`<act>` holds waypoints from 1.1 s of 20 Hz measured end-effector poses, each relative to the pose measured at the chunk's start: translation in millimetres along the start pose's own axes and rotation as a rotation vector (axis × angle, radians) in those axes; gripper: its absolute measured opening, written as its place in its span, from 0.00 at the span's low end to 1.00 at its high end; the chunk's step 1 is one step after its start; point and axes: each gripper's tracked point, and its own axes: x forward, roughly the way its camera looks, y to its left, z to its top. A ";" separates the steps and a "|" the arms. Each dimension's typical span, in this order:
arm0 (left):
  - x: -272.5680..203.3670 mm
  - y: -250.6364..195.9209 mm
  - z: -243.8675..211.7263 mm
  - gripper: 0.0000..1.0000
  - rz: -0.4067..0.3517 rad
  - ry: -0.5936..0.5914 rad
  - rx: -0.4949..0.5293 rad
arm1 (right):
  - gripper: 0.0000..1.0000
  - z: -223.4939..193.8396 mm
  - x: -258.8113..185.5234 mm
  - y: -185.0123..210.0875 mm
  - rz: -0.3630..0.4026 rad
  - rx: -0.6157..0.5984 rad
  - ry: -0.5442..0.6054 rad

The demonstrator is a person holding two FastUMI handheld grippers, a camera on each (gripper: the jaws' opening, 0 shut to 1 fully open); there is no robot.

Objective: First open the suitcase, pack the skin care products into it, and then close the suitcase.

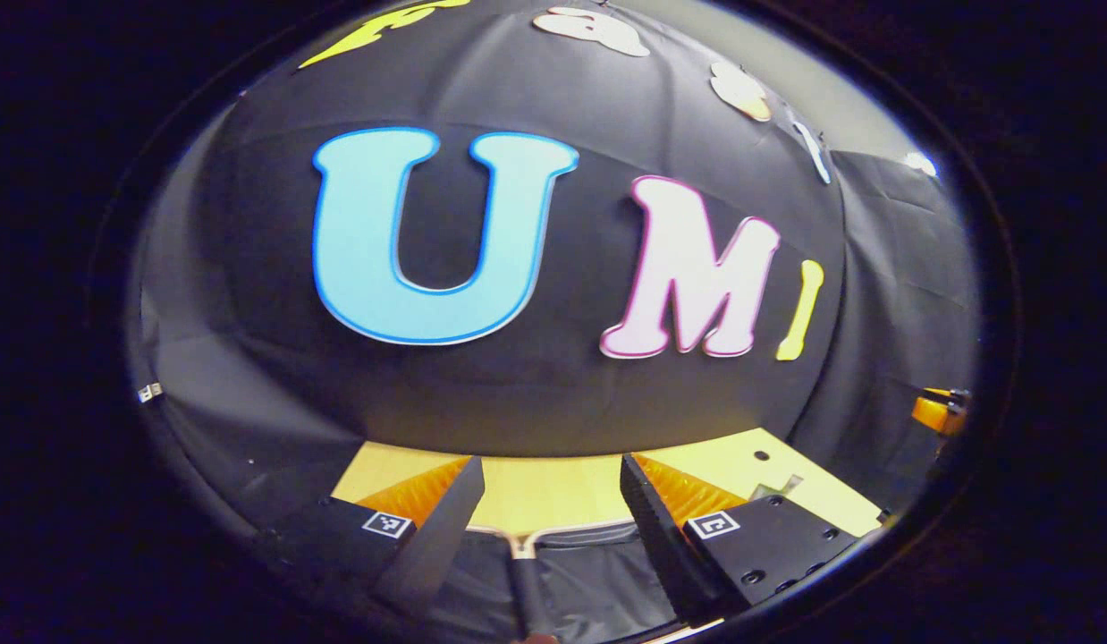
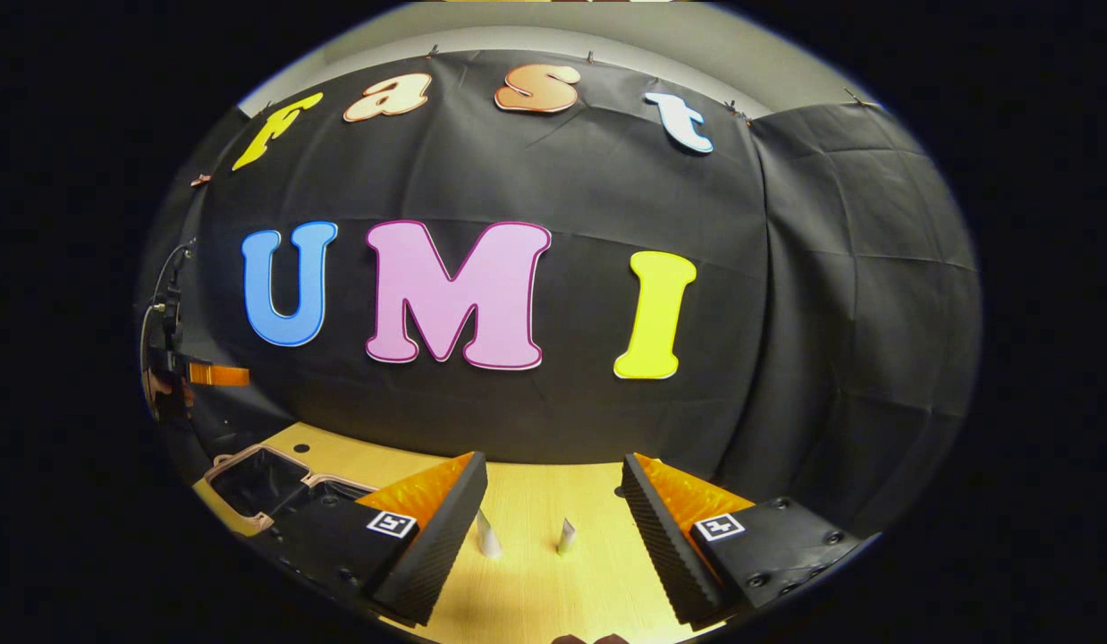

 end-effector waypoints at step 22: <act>180.9 -266.3 -300.1 0.96 -0.151 0.583 0.122 | 0.97 -128.2 81.9 -49.7 0.199 -0.010 0.218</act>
